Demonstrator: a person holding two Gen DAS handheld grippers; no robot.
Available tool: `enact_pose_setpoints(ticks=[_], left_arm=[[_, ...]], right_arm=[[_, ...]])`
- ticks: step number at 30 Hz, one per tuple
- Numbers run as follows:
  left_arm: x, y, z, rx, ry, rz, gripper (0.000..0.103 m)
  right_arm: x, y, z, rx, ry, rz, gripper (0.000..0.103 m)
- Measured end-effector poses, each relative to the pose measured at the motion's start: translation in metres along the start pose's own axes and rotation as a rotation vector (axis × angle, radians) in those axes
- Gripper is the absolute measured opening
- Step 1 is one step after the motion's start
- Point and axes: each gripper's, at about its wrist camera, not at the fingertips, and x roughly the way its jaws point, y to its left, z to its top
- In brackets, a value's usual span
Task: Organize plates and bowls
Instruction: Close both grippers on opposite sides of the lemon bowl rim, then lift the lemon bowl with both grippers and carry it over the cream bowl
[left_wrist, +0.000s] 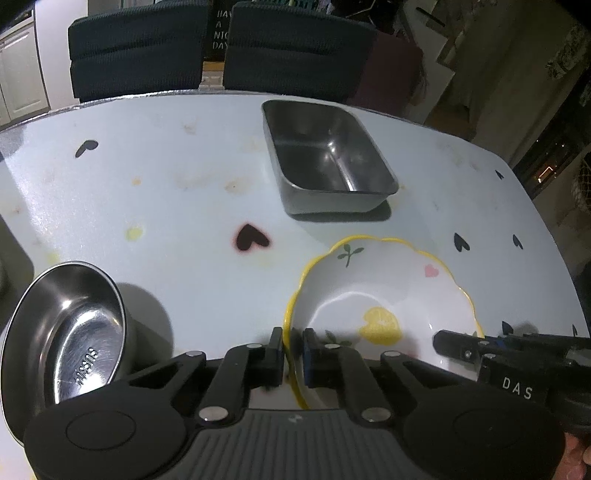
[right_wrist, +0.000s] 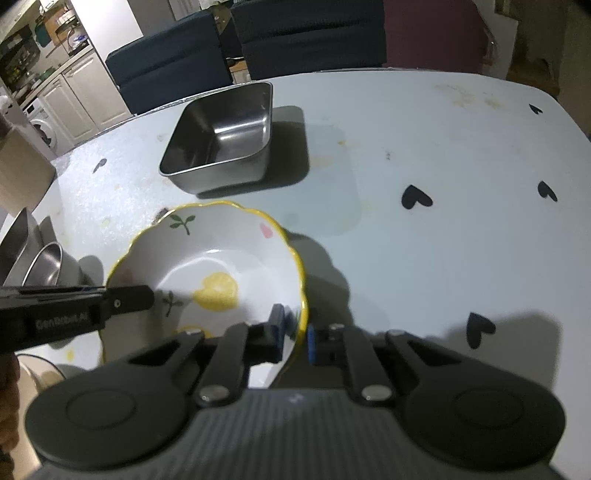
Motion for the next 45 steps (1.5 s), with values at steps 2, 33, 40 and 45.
enact_pose_setpoints(ticks=[2,33,40,45], left_arm=[[-0.005,-0.004,-0.001,0.007,-0.021,-0.004,0.009],[-0.179,-0.013,-0.073,-0.002,-0.252,-0.039,0.009],[-0.203,0.004,-0.095,-0.016,-0.269,-0.012,0.008],[-0.213,0.024,-0.107,-0.031,-0.267,0.011,0.008]], right_arm=[[-0.004,-0.001,-0.002,0.011,-0.005,-0.003,0.014],[-0.172,0.024,-0.063,0.064,-0.222,0.104,0.01],[-0.182,0.046,-0.081,0.059,-0.229,0.131,0.01],[-0.178,0.07,-0.089,0.02,-0.209,0.146,0.01]])
